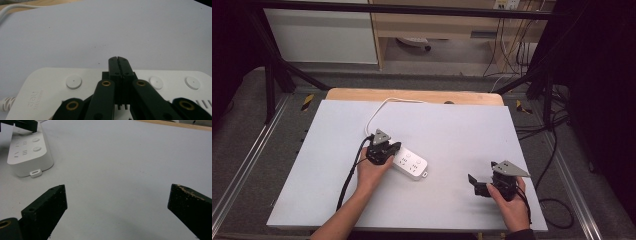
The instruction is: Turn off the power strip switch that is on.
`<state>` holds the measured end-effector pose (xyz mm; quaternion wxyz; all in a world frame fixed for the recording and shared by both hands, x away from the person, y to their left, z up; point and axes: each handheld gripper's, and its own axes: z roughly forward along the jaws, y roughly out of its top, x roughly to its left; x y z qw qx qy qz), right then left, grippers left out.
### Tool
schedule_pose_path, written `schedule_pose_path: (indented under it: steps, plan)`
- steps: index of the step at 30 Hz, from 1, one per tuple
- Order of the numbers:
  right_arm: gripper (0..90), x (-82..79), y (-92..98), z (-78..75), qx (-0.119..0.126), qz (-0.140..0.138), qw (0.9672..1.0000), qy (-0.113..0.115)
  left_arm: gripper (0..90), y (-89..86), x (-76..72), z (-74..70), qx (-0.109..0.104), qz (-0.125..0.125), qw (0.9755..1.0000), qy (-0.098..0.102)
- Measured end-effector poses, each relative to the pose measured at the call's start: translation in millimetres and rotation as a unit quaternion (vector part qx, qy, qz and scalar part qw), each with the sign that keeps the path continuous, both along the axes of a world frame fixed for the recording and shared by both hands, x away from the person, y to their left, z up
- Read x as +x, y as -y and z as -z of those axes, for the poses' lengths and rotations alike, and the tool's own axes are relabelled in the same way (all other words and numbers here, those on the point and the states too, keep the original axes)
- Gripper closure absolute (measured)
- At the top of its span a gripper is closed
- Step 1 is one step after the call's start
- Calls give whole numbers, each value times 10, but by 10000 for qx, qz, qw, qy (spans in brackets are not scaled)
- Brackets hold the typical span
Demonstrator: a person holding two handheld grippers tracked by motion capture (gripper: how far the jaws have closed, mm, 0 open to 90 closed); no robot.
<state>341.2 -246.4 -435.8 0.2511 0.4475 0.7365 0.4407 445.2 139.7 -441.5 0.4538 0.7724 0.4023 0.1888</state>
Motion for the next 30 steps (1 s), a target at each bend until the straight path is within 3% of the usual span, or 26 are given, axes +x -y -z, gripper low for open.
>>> schedule_pose_path:
  steps: [17, 30]
  plan:
    - [31, -1, -6, 2, -15, -13, 10000, -15, 900, -3, 12, 24, 51, 33, 10000, 1]
    - [31, -4, -13, 2, -9, -17, 10000, -42, 900, 17, -5, 32, 174, 47, 9998, 118]
